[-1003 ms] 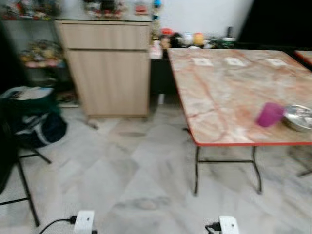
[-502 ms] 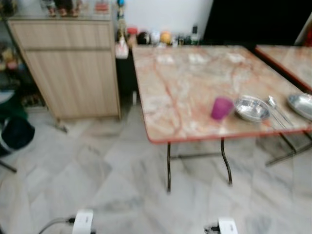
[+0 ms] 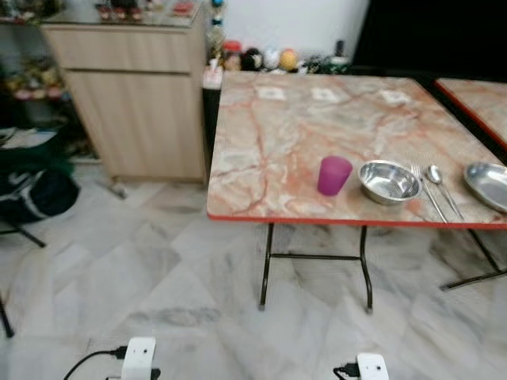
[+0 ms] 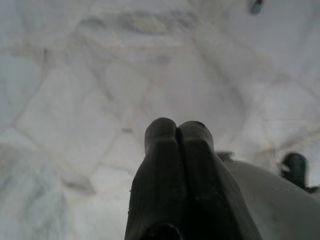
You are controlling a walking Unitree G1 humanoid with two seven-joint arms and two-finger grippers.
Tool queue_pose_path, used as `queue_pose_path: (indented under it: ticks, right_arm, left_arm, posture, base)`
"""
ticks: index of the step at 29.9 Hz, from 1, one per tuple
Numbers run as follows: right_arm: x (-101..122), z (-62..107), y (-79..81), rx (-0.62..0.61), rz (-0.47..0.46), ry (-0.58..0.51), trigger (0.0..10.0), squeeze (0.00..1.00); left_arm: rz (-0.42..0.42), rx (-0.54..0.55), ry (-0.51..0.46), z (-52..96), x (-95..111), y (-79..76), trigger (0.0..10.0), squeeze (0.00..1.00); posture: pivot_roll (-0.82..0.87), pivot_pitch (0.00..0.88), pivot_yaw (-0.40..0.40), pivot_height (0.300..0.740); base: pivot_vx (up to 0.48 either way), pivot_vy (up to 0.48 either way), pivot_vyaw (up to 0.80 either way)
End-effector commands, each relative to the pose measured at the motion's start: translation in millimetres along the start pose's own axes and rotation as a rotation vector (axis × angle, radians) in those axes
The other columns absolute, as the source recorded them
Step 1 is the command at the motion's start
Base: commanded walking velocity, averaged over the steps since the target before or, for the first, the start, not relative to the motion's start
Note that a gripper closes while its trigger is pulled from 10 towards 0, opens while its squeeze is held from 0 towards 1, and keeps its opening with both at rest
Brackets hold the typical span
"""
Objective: Setting the table
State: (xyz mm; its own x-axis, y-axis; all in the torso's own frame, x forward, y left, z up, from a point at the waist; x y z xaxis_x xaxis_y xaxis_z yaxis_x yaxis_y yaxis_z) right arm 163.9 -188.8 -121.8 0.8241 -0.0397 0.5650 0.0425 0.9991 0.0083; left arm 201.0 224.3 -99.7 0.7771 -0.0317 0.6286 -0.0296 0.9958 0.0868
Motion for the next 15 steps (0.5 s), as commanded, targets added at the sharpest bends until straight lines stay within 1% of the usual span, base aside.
queue_pose_path:
  ticks: [1, 15]
  right_arm:
    - [69.9, -13.7, 4.8, -0.024, -0.172, -0.094, 10.0, 0.00]
    - [69.4, -13.7, 4.9, -0.030, -0.177, -0.093, 10.0, 0.00]
  left_arm:
    - [-0.139, -0.029, -0.025, -7.7, 40.3, 7.1, 10.0, 0.00]
    - [-0.139, -0.032, -0.021, -7.4, 38.7, 7.1, 10.0, 0.00]
  posture:
    - [0.10, 0.000, 0.022, 0.740]
    - [0.09, 0.000, 0.025, 0.740]
  base:
    - [0.000, -0.405, 0.00]
    - [0.000, -0.407, 0.00]
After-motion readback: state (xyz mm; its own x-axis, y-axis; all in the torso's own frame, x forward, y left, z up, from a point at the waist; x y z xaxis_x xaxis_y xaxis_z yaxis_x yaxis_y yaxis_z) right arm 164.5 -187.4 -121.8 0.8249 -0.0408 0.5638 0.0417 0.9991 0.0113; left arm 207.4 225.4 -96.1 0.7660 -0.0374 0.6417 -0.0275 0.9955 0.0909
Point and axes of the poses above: a point about 5 cm out from each wrist's last joint towards the gripper, its own z axis pointing back from the gripper into the wrist, its own x axis along the axis of the wrist's last joint, y = z × x, the point moved 3 cm from there along -z, pointing out of the wrist towards the gripper
